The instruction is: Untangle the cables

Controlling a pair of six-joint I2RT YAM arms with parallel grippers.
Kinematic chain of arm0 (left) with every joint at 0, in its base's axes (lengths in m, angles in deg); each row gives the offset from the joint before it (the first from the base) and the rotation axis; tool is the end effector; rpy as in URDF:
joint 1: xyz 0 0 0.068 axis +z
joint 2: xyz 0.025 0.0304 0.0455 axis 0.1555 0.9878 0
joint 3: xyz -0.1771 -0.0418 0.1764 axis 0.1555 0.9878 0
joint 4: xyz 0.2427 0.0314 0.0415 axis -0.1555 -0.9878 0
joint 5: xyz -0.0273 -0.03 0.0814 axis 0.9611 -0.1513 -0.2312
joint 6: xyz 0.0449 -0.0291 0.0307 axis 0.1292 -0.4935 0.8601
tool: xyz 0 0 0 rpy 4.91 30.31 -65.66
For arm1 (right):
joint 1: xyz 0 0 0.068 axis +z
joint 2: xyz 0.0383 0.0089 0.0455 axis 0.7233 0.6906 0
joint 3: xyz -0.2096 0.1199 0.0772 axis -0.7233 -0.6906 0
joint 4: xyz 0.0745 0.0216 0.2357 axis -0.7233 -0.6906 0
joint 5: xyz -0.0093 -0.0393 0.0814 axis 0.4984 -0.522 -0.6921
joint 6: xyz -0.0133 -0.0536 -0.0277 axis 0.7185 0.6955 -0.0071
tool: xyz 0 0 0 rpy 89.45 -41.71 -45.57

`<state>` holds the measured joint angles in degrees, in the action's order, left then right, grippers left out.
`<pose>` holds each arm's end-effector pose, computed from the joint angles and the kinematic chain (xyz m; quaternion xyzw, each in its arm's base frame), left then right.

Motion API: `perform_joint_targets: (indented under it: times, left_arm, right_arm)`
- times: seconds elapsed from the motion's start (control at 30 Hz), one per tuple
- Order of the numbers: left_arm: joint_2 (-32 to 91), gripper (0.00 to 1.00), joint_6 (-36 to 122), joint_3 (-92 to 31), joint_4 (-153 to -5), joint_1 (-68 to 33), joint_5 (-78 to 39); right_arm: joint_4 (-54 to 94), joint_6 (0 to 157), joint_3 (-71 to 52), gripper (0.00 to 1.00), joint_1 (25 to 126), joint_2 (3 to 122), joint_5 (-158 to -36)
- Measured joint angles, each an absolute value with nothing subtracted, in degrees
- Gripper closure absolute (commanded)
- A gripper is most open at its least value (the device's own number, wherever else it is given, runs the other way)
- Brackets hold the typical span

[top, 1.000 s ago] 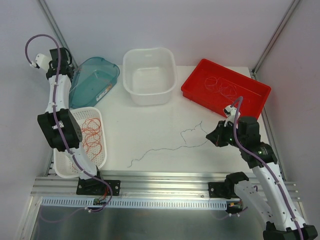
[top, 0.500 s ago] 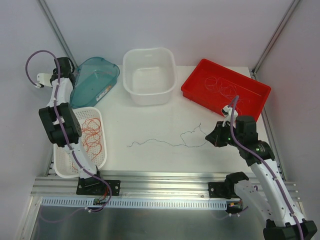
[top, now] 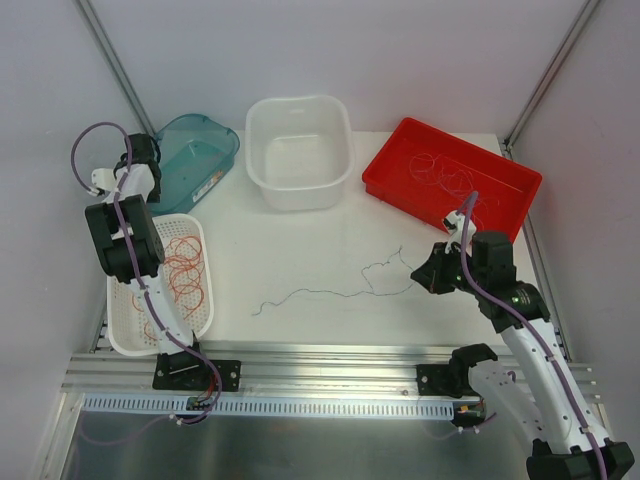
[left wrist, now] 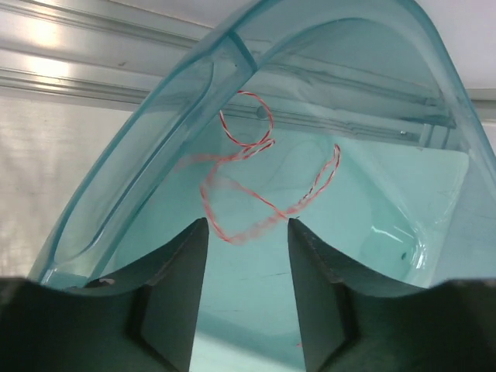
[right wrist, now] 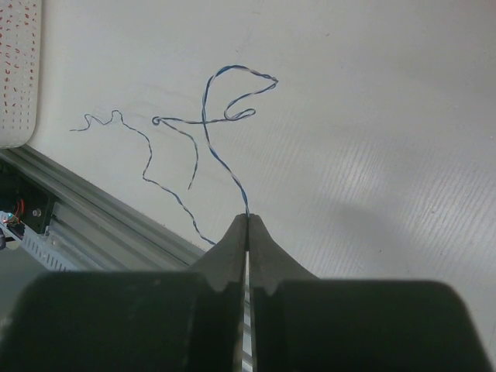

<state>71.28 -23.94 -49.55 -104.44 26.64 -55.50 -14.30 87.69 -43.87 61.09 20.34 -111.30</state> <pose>0.4139 0.1547 0.1936 -0.7341 0.5461 0.0228 0.4031 0.1471 0.0567 0.2739 -0.2172 0.8372 0.2171 0.4526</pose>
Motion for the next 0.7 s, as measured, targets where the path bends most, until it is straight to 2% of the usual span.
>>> perform_joint_targets:
  times: [0.07, 0.2, 0.3, 0.47, 0.7]
  left_arm:
    - [71.2, 0.45, -23.7, -49.5, -104.4, 26.6, -55.5]
    - [70.1, 0.15, -22.3, -49.4, -104.4, 26.6, -55.2]
    - [68.2, 0.02, -20.6, -49.4, -104.4, 26.6, -54.5]
    - [62.8, 0.01, -15.0, -49.3, -104.3, 26.6, -50.5]
    - [52.4, 0.01, -4.4, -46.1, -103.9, 26.5, -45.0]
  right_arm:
    - [-14.3, 87.7, -43.9, 0.99, 61.1, 20.2, -111.3]
    - [-14.3, 87.7, -43.9, 0.99, 61.1, 19.2, -111.3]
    - [-14.4, 87.7, -43.9, 0.99, 61.1, 18.3, -111.3]
    - [-15.9, 87.7, -42.2, 0.99, 61.1, 17.6, -110.8]
    - [-17.2, 87.5, -33.9, 0.99, 61.1, 18.9, -107.9]
